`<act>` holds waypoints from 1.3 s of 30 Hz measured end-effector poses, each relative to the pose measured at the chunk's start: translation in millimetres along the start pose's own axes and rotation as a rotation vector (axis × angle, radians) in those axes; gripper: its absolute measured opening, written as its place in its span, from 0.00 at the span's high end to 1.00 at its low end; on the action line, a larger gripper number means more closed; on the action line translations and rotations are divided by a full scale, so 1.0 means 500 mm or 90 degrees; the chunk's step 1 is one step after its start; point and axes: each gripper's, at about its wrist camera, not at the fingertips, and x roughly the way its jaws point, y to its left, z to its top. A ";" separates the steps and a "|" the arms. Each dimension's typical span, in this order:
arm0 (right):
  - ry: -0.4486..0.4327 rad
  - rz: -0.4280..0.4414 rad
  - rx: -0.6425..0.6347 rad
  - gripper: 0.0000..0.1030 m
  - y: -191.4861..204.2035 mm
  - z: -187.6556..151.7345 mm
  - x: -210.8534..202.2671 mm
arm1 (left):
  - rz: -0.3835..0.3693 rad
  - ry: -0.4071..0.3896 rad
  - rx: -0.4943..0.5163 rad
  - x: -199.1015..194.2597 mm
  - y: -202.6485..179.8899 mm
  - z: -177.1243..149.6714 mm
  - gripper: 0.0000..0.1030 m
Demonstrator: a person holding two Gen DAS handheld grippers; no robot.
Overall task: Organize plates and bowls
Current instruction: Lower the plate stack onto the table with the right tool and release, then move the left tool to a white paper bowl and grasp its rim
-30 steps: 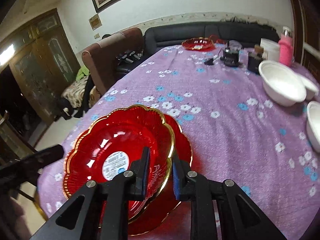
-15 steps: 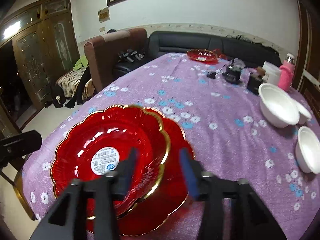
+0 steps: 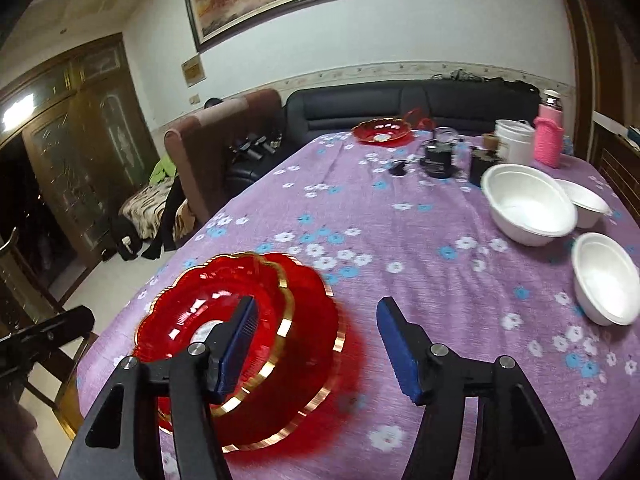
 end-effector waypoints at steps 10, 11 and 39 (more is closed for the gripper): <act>0.022 -0.076 0.045 0.35 -0.151 -0.056 -0.079 | 0.049 -0.060 0.110 -0.032 -0.114 -0.018 0.26; 0.024 -0.087 0.052 0.35 -0.170 -0.062 -0.087 | 0.049 -0.065 0.129 -0.033 -0.137 -0.022 0.23; -0.020 -0.264 0.340 0.35 -0.517 -0.092 -0.142 | -0.070 0.047 0.279 0.049 -0.401 -0.115 0.23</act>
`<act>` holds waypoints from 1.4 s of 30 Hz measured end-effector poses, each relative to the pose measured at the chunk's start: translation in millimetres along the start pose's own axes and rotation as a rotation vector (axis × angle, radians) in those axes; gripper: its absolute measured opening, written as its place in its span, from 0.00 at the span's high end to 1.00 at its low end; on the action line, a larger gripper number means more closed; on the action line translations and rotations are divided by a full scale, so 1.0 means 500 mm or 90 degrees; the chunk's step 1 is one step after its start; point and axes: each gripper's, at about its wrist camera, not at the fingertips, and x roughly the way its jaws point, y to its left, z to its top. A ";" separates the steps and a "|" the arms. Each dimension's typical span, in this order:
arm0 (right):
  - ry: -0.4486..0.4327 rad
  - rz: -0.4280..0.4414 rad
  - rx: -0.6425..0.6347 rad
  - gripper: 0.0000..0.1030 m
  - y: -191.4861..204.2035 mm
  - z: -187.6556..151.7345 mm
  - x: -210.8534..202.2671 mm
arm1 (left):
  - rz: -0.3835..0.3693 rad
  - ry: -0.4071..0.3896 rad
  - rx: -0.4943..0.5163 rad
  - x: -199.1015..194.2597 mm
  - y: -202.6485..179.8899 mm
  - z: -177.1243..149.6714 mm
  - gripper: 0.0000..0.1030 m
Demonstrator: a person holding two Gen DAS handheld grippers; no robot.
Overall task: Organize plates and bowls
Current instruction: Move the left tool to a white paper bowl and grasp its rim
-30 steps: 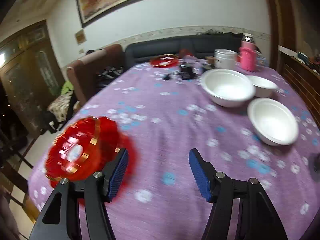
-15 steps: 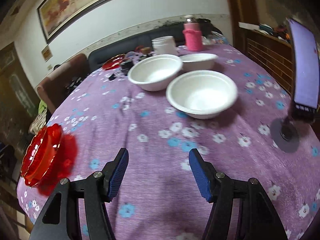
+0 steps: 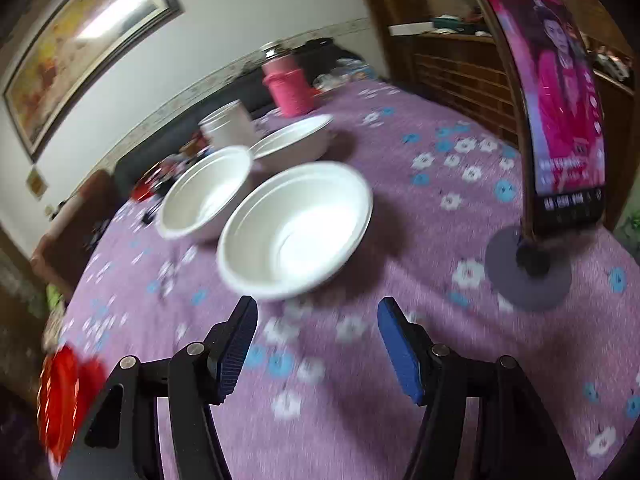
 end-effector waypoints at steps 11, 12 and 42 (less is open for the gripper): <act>0.068 -0.073 0.073 0.84 -0.015 0.077 0.143 | -0.017 -0.001 -0.013 -0.002 0.013 0.004 0.23; 0.084 -0.063 0.076 0.85 -0.017 0.076 0.150 | -0.022 0.003 -0.016 0.001 0.015 0.005 0.23; 0.083 0.108 -0.088 0.67 0.017 -0.045 0.066 | -0.114 0.148 -0.043 0.286 -0.138 0.108 0.52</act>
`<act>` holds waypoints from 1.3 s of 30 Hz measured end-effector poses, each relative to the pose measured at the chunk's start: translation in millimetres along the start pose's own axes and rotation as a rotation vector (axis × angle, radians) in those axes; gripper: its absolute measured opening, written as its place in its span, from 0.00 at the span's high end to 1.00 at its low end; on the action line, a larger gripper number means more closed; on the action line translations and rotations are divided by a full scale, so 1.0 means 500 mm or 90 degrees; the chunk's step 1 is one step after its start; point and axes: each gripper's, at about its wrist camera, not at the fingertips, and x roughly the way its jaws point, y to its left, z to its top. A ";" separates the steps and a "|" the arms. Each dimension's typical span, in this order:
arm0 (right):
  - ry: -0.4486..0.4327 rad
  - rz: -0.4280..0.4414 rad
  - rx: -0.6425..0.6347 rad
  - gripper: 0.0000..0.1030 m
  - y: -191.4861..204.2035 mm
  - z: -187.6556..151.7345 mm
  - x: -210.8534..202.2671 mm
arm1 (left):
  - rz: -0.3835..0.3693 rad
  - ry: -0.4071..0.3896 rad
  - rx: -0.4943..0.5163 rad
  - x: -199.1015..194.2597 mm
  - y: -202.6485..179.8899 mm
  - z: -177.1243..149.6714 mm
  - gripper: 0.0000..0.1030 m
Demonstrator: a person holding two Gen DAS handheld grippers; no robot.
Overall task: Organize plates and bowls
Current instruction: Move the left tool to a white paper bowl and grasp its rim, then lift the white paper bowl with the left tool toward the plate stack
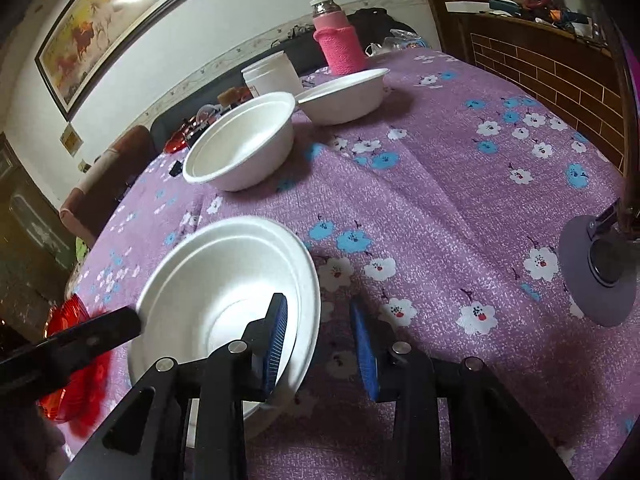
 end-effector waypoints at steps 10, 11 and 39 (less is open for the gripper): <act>0.012 0.000 -0.036 0.81 0.020 -0.007 0.011 | 0.007 0.024 0.017 0.068 -0.027 0.005 0.59; 0.012 0.001 -0.038 0.83 0.022 -0.007 0.011 | -0.005 0.025 0.021 0.067 -0.031 0.005 0.73; -0.008 0.214 -0.200 0.85 0.407 -0.037 -0.096 | 0.081 -0.162 -0.143 -0.294 0.292 -0.095 0.88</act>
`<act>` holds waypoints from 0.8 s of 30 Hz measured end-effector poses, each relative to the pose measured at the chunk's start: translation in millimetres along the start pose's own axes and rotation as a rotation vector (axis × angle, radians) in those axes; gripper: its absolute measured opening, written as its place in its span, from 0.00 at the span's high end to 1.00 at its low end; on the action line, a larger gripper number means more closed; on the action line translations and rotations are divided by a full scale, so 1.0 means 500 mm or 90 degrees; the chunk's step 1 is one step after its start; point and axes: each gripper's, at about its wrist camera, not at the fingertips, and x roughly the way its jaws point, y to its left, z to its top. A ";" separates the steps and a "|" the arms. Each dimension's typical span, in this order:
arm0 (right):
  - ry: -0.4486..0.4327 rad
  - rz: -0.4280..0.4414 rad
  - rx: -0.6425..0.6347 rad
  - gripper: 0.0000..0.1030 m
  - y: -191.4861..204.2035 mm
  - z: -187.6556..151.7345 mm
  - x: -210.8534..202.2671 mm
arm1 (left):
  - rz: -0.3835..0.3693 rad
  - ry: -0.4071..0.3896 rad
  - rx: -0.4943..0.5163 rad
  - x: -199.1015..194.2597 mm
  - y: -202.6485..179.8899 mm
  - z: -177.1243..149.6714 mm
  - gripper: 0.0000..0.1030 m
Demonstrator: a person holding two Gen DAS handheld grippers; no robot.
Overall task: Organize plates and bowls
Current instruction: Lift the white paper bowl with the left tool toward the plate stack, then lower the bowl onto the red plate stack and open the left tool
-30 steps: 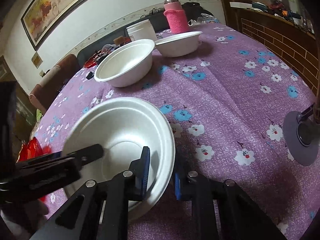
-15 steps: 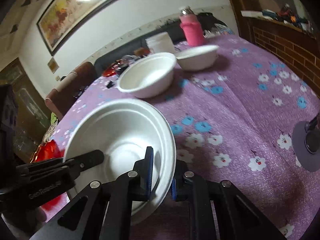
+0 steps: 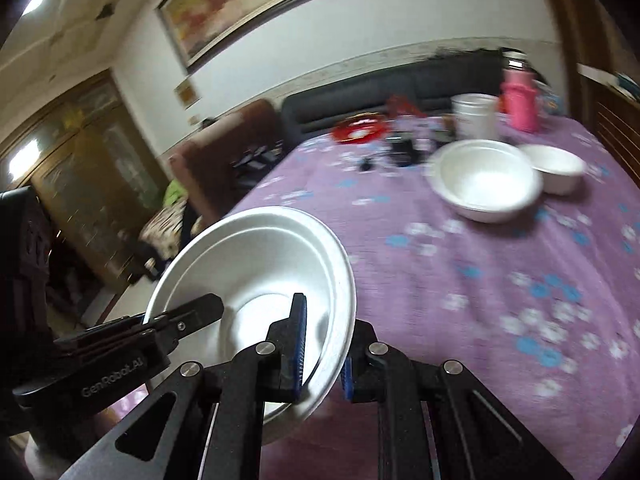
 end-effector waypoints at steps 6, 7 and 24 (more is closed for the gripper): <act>0.056 0.016 -0.062 0.84 0.128 0.003 0.103 | 0.039 0.017 -0.076 0.008 0.143 -0.010 0.88; 0.069 0.017 -0.066 0.84 0.142 0.002 0.122 | 0.043 0.021 -0.083 0.013 0.158 -0.012 0.88; 0.101 -0.055 -0.151 0.84 0.198 -0.009 0.241 | 0.023 0.000 -0.137 0.018 0.247 -0.018 0.38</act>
